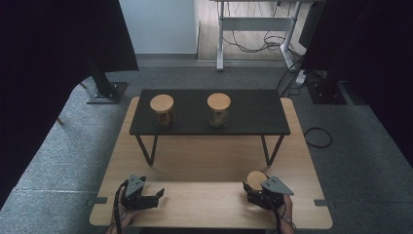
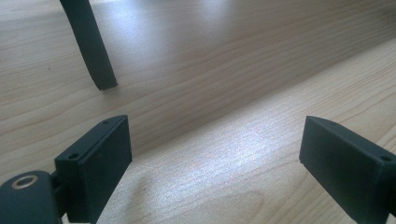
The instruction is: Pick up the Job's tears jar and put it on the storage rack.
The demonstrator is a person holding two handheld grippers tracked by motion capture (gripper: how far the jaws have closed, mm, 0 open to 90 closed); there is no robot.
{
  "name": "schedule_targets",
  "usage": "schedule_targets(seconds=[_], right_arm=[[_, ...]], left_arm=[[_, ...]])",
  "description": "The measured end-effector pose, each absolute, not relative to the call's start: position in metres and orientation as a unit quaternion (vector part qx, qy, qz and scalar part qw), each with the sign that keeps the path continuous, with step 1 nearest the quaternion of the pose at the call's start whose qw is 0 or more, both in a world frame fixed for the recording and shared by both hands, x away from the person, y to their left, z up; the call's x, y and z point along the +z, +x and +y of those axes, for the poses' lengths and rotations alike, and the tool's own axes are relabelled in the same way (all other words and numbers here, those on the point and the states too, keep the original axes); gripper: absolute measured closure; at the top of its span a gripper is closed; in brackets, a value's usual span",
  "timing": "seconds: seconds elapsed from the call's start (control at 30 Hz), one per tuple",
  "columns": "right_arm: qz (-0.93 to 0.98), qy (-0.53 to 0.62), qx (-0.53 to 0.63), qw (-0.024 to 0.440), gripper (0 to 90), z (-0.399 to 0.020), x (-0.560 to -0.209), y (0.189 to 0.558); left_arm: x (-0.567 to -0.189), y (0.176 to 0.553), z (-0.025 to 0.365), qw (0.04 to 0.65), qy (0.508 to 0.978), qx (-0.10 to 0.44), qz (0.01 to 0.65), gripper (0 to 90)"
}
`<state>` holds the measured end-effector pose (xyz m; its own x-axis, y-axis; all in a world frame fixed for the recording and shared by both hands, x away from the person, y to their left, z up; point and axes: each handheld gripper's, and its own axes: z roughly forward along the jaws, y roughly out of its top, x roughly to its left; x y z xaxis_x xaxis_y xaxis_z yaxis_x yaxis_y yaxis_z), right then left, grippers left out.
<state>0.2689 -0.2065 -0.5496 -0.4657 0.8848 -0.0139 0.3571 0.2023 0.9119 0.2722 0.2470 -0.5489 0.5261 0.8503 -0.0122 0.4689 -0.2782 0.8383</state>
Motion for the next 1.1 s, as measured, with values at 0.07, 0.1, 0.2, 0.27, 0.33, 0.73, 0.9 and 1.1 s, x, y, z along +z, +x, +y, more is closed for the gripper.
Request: schedule_targets(seconds=[0.07,0.1,0.2,0.27,0.33,0.73,0.9,1.1], right_arm=[[0.721,0.431,0.463,0.284,24.0,-0.207,-0.550,0.269],[0.721,0.431,0.462,0.284,24.1,-0.207,-0.549,0.269],[0.720,0.432,0.463,0.284,24.1,-0.207,-0.550,0.269],[0.720,0.432,0.463,0.284,24.1,-0.207,-0.550,0.269],[0.719,0.433,0.463,0.285,24.2,-0.207,-0.550,0.269],[0.708,0.436,0.470,0.295,24.4,-0.207,-0.547,0.266],[0.704,0.436,0.479,0.291,24.4,-0.209,-0.544,0.262],[0.701,0.432,0.487,0.291,24.4,-0.210,-0.540,0.257]], left_arm=[[-0.549,0.272,0.247,0.419,0.766,0.228,0.431,8.6],[-0.549,0.272,0.247,0.419,0.766,0.228,0.431,8.6],[-0.549,0.272,0.247,0.418,0.767,0.229,0.430,8.6],[-0.549,0.272,0.247,0.417,0.767,0.228,0.431,8.6],[-0.549,0.272,0.247,0.418,0.767,0.227,0.431,8.6],[-0.549,0.272,0.247,0.419,0.766,0.227,0.431,8.6],[-0.549,0.272,0.247,0.419,0.766,0.227,0.431,8.6],[-0.549,0.272,0.247,0.419,0.767,0.227,0.430,8.6]])
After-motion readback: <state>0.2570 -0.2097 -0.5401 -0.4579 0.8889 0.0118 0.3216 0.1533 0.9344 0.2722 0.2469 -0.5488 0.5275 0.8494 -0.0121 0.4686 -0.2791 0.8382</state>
